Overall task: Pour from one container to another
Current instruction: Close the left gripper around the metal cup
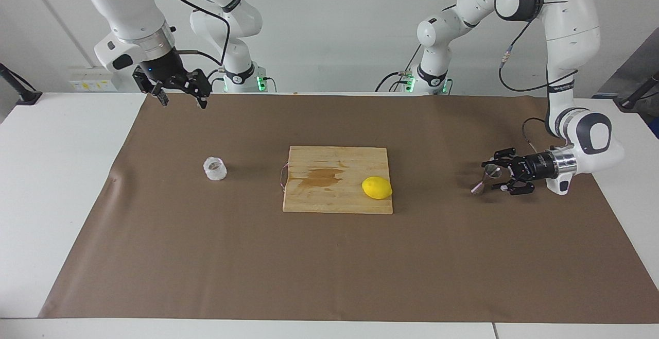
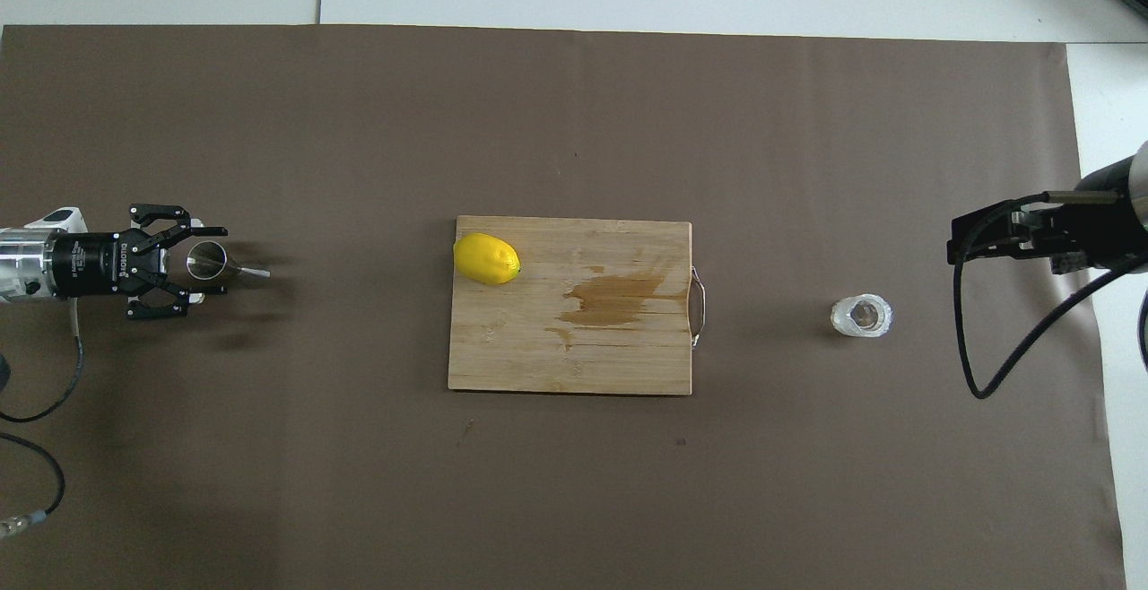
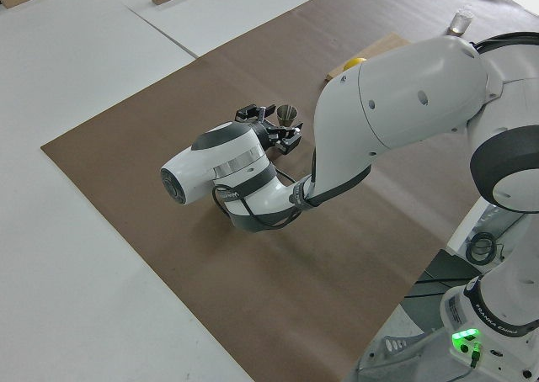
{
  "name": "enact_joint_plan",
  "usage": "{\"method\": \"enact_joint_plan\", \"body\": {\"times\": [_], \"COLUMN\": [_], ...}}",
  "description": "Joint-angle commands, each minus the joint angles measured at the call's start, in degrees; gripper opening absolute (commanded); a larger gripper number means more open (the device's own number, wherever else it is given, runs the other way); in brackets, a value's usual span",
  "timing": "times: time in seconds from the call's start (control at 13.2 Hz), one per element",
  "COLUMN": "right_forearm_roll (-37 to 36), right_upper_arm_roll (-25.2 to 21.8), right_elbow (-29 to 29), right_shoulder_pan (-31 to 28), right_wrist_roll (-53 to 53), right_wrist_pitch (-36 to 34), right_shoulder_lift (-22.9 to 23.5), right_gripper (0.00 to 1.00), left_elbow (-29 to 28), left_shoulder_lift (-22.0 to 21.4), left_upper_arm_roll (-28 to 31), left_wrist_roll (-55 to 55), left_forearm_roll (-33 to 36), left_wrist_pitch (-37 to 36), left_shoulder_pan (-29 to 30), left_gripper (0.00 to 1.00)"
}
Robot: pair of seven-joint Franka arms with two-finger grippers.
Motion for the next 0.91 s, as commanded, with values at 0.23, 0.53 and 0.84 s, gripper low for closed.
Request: {"method": "enact_joint_plan", "body": {"times": [0.23,0.53,0.84], "right_forearm_roll": [1.4,1.5,1.4], "right_upper_arm_roll": [-0.5,-0.5,-0.5], "right_elbow": [-0.2,-0.2,-0.2], "right_shoulder_pan": [-0.1,-0.1,-0.1], "right_wrist_roll": [-1.3,-1.3,-1.3], "right_wrist_pitch": [-0.5,-0.5,-0.6], "right_shoulder_lift": [-0.4,-0.4,-0.4], "right_gripper": [1.00,1.00,1.00], "left_elbow": [-0.7,-0.7,-0.7], "left_shoulder_lift": [-0.3,-0.2,-0.1], "left_upper_arm_roll": [0.3,0.3,0.3], "left_wrist_roll": [1.0,1.0,0.9], "left_forearm_roll": [-1.0,-1.1,-1.1], "left_wrist_pitch": [-1.1,-1.1,-1.1], "left_shoulder_pan": [0.2,0.3,0.3], "left_gripper": [0.59,0.46,0.35]}}
